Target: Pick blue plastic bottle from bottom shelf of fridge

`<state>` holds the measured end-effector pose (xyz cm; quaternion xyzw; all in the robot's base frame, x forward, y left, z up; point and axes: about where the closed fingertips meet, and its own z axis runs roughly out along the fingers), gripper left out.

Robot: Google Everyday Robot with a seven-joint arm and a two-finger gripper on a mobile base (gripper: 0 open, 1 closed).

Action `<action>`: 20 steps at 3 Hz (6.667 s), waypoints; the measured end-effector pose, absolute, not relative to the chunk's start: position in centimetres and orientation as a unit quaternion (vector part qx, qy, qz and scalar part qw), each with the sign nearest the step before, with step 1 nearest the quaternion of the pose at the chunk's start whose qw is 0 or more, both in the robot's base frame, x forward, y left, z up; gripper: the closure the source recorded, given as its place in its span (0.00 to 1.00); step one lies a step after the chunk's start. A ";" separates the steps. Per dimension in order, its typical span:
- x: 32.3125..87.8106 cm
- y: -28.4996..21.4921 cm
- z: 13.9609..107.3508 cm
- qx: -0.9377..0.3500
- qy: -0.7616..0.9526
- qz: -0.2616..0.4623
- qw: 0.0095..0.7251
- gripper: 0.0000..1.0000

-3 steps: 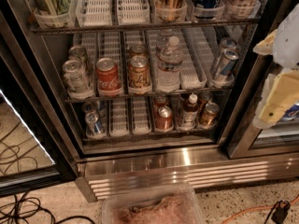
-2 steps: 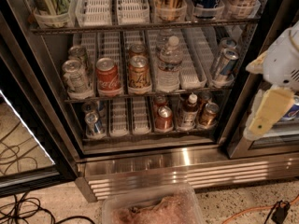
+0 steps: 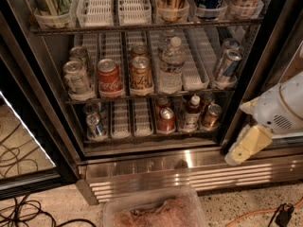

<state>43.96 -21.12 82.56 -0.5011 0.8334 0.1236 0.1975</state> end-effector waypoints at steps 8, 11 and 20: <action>44.1 -16.0 64.5 -0.285 0.889 0.145 0.329 0.00; 46.5 -15.4 63.9 -0.255 0.893 0.112 0.354 0.00; 54.2 -16.0 56.1 -0.100 0.773 0.031 0.626 0.00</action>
Offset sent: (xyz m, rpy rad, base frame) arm 0.0006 0.0001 -0.0247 0.0570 -0.0067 -0.0866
